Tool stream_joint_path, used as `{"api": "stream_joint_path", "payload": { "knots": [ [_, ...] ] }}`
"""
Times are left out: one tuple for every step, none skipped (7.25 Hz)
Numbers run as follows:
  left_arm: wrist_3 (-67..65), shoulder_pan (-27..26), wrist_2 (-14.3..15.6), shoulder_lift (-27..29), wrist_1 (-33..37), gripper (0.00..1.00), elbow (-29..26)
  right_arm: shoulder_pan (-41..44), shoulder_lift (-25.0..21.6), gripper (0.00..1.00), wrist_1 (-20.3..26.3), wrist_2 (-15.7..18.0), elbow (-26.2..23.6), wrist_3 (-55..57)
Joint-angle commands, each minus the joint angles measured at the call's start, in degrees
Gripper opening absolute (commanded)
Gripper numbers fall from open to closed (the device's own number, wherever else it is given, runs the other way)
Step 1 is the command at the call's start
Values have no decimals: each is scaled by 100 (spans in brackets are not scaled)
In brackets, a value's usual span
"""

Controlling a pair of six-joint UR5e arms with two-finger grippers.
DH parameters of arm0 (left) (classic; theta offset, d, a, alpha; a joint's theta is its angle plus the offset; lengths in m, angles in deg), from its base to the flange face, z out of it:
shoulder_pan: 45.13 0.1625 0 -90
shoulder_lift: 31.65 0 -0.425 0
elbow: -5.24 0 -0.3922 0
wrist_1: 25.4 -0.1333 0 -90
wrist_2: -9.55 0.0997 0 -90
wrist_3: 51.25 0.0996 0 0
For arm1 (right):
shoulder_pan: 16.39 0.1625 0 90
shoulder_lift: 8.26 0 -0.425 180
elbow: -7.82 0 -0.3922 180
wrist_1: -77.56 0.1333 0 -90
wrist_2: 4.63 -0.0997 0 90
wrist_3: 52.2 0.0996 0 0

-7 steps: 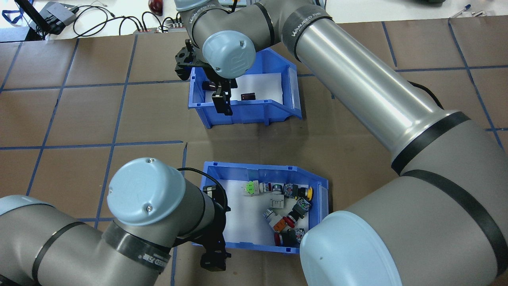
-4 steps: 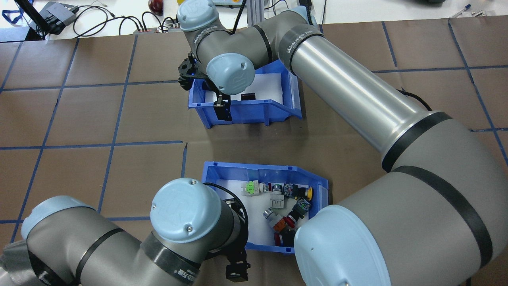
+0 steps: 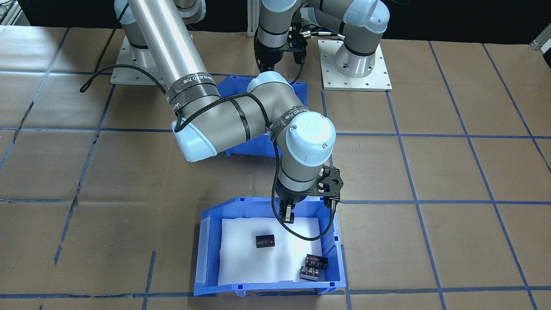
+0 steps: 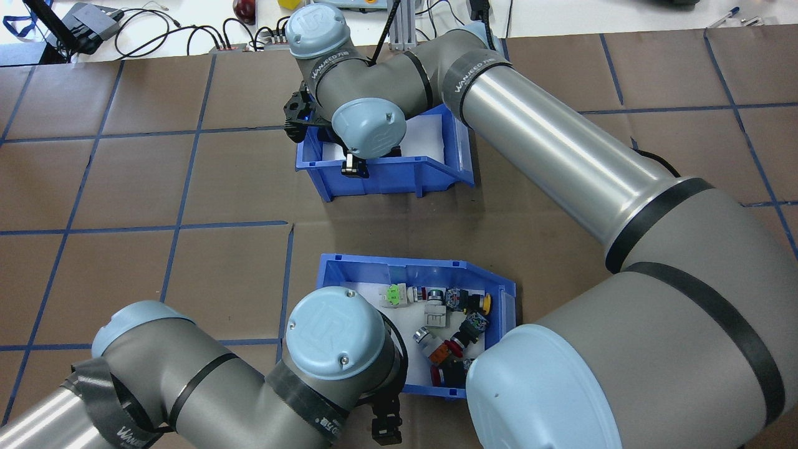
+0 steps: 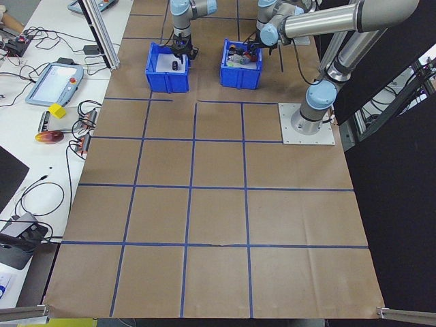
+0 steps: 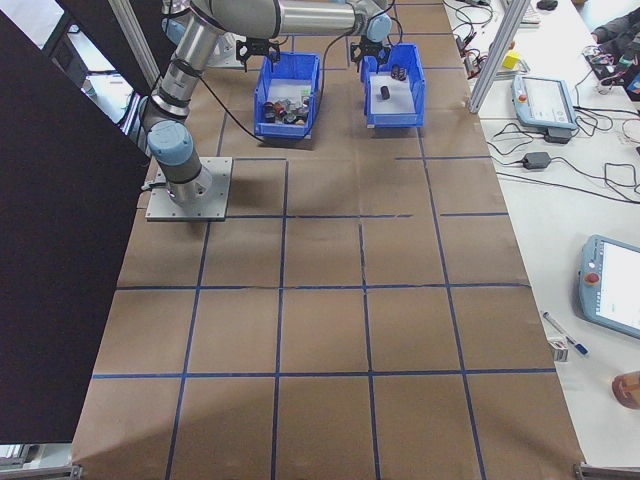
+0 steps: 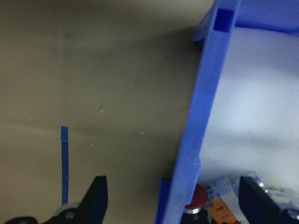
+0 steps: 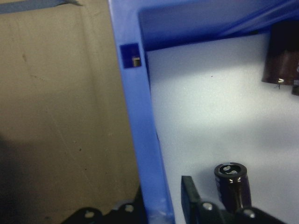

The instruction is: Place button box in front

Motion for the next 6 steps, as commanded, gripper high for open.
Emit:
{"api": "stream_joint_path", "payload": {
  "knots": [
    [-64,-98,74,133,-62,98,85,-5,-26,4,-62,184,86,-7],
    [-55,-98,74,151,-71,94,103,-40,-35,3,-54,202,252,-7],
    [-55,-107,92,334,-192,90,94,-75,-70,3,42,515,488,-259],
    [-125,-116,92,484,-559,86,85,-198,-175,2,391,675,647,-557],
    [-82,-116,83,459,-667,59,51,-477,-341,2,516,677,658,-795],
    [-142,-116,48,485,-721,16,68,-828,-525,2,700,668,632,-1250]
  ]
}}
